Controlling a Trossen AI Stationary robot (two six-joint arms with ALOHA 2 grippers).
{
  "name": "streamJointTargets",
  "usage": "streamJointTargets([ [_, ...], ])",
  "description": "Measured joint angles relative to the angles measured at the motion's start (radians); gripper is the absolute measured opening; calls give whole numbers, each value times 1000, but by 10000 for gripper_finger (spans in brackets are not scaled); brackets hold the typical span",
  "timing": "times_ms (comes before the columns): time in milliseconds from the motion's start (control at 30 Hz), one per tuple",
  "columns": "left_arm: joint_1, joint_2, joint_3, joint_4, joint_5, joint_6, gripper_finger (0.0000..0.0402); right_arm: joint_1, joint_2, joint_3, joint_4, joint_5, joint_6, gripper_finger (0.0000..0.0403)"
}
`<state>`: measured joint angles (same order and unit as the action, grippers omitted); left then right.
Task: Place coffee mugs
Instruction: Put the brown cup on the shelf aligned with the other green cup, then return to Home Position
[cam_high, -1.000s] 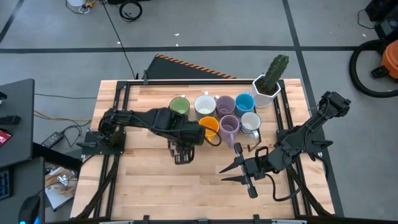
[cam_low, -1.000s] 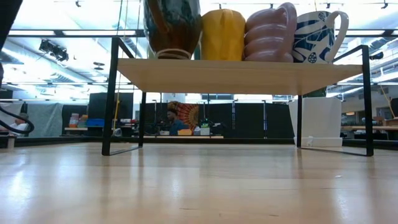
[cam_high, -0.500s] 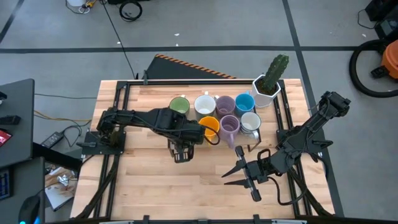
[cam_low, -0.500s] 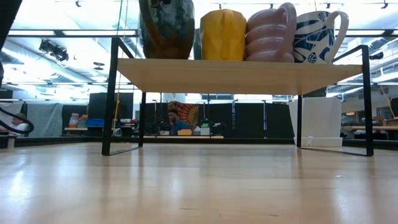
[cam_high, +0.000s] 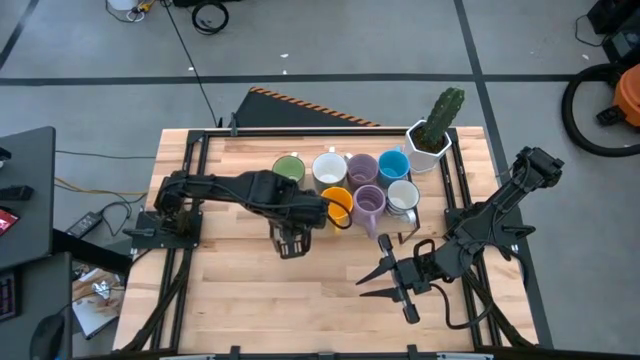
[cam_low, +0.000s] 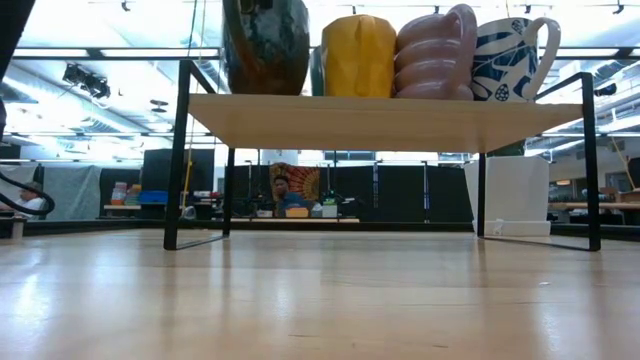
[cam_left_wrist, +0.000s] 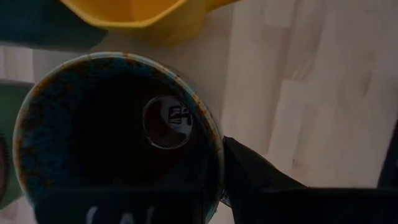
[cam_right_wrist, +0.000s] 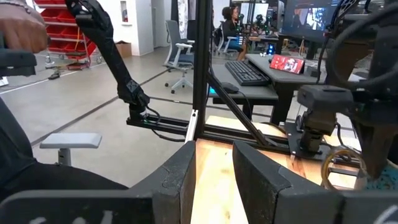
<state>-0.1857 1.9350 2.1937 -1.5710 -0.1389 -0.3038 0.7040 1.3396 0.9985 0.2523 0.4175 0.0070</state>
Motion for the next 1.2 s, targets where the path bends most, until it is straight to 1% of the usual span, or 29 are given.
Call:
streamJointTargets([
  [167, 4, -6, -38, 4, -13, 2, 41, 0, 0, 0, 0, 0, 0, 112],
  [300, 4, -6, -41, 5, -19, 5, 43, 0, 0, 0, 0, 1, 0, 112],
  [367, 4, -13, -44, 4, -26, 1, 50, 0, 0, 0, 0, 1, 0, 112],
  [433, 3, -13, -44, 1, -39, -3, 65, 0, 0, 0, 1, 1, 0, 112],
  [567, 0, -18, -46, -5, -85, -12, 112, 0, 0, 0, 1, 2, 0, 112],
  [700, 0, -18, -46, -2, -91, -5, 153, 0, 0, 0, 1, 2, 0, 112],
  [800, 0, -19, -46, -2, -94, 7, 172, 0, 0, 0, 1, 2, 0, 112],
  [933, -1, -38, -45, -1, -101, 51, 179, 0, 0, 0, 1, 2, 0, 112],
  [1033, -9, -69, -48, 1, -151, 95, 180, 0, 0, 0, 1, 2, 0, 112],
  [1200, -18, -125, -48, 0, -162, 98, 180, 0, 0, 0, 5, 2, -4, 112],
])
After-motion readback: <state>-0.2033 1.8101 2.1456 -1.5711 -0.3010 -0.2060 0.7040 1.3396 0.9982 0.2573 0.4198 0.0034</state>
